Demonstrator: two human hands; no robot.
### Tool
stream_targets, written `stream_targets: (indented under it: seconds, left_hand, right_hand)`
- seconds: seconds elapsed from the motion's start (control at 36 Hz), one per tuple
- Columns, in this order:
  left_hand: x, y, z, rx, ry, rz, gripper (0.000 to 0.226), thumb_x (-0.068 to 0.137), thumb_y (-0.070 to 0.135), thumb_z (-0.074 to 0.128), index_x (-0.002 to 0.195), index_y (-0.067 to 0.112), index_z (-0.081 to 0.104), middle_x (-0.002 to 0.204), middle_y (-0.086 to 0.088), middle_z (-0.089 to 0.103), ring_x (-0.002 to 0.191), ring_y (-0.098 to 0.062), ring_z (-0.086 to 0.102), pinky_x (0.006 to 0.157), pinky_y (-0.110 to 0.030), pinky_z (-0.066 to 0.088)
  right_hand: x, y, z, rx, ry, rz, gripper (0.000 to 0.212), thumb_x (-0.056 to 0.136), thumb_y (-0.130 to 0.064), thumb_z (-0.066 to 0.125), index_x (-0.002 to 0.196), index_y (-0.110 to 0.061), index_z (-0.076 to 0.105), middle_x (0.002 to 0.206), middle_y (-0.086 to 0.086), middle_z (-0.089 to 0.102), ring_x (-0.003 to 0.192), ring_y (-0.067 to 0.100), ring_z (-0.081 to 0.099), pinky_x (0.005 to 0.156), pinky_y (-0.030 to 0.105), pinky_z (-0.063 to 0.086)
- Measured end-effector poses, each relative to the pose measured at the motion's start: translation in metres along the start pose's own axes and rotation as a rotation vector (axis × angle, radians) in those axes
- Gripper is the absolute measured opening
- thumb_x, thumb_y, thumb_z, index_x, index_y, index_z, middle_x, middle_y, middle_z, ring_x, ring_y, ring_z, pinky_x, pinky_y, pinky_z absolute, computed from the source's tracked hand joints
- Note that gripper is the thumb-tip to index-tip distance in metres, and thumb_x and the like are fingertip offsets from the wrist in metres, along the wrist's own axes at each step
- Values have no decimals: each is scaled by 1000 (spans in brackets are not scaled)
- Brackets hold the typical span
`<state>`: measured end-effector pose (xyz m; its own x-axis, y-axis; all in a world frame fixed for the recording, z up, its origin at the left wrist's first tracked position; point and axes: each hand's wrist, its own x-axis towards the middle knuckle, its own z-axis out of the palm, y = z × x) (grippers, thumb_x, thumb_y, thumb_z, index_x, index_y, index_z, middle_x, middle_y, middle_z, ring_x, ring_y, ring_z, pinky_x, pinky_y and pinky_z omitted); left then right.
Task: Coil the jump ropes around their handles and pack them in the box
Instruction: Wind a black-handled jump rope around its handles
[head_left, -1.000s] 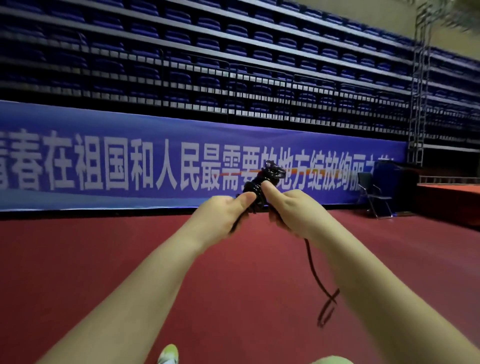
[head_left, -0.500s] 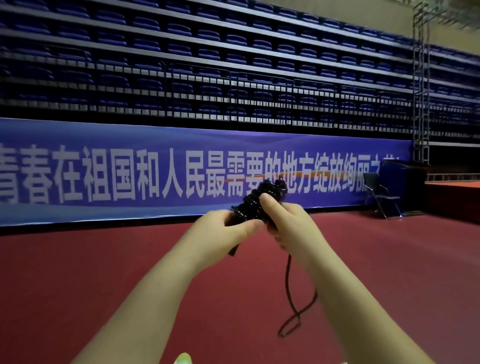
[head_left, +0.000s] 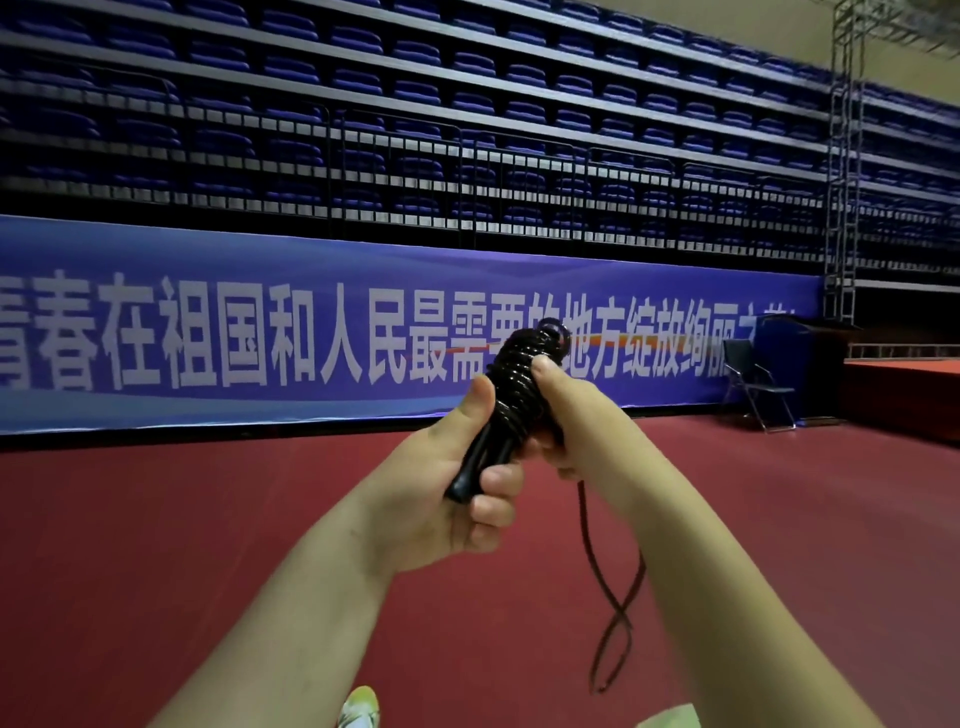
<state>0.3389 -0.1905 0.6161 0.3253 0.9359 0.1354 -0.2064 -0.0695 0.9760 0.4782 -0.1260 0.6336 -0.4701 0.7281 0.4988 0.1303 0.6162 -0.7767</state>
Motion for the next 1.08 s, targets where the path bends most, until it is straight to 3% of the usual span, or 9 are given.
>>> stream_targets:
  seconds: [0.11, 0.22, 0.44, 0.53, 0.67, 0.78, 0.94, 1.0, 1.08]
  left_hand:
    - [1, -5, -1, 196, 110, 28, 73, 66, 73, 42, 100, 10, 58, 56, 5, 36, 44, -8, 32, 45, -20, 21]
    - [-2, -9, -2, 320, 166, 34, 71, 64, 74, 41, 92, 11, 58, 56, 5, 40, 45, -9, 35, 47, -23, 15]
    - [-4, -13, -7, 686, 395, 113, 72, 64, 72, 40, 92, 8, 58, 54, 8, 48, 46, -11, 42, 45, -19, 28]
    - [-3, -16, -11, 790, 462, 193, 80, 63, 74, 43, 89, 0, 56, 56, 3, 50, 48, -14, 44, 53, -25, 35]
    - [-5, -21, -16, 789, 478, 251, 54, 77, 67, 53, 76, 14, 54, 55, 5, 50, 49, -13, 44, 57, -31, 36]
    - [-9, -21, -16, 650, 355, 206, 66, 71, 59, 55, 98, -1, 57, 59, 4, 51, 51, -10, 45, 53, -23, 36]
    - [-12, -26, -22, 160, -13, 100, 68, 63, 57, 74, 108, 8, 58, 68, 1, 61, 58, -11, 58, 55, -22, 47]
    - [-11, -31, -27, -42, -161, 79, 81, 56, 63, 80, 111, 7, 60, 68, -1, 64, 59, -14, 61, 56, -26, 50]
    - [-9, -38, -28, -183, -409, 67, 65, 76, 66, 64, 113, 12, 67, 77, 3, 71, 68, -12, 68, 65, -27, 52]
  right_hand:
    - [-4, -2, -5, -124, -66, 50, 55, 103, -47, 20, 64, -23, 49, 42, -16, 49, 40, -1, 34, 56, 26, 29]
    - [-7, -2, -4, -196, -115, 78, 45, 103, -47, 21, 73, -21, 43, 54, -9, 42, 46, 8, 31, 53, 25, 28]
    - [-7, -1, 6, -372, -164, 170, 41, 100, -57, 13, 74, -36, 37, 70, -3, 45, 58, 13, 40, 60, 26, 33]
    - [-6, -2, 9, -314, -125, 239, 59, 93, -70, 17, 77, -23, 51, 72, 0, 50, 60, 13, 43, 63, 28, 32]
    - [-5, 8, 14, -220, -83, 158, 58, 92, -69, 29, 68, -18, 47, 55, -8, 41, 47, 7, 34, 58, 28, 26]
    - [-8, 7, 17, -57, -64, 80, 57, 66, -74, 40, 72, -18, 48, 54, -7, 35, 48, 9, 28, 58, 33, 22]
    - [-14, -1, 17, 101, -104, -3, 36, 87, -48, 38, 61, -26, 49, 48, -13, 45, 49, 7, 39, 58, 29, 26]
    - [-14, -2, 18, 168, -119, -7, 32, 83, -47, 41, 64, -22, 47, 48, -13, 46, 47, 6, 42, 57, 27, 29]
    - [-15, -1, 22, 224, -185, -65, 29, 68, -49, 46, 50, -28, 54, 48, -13, 45, 44, 2, 39, 49, 20, 31]
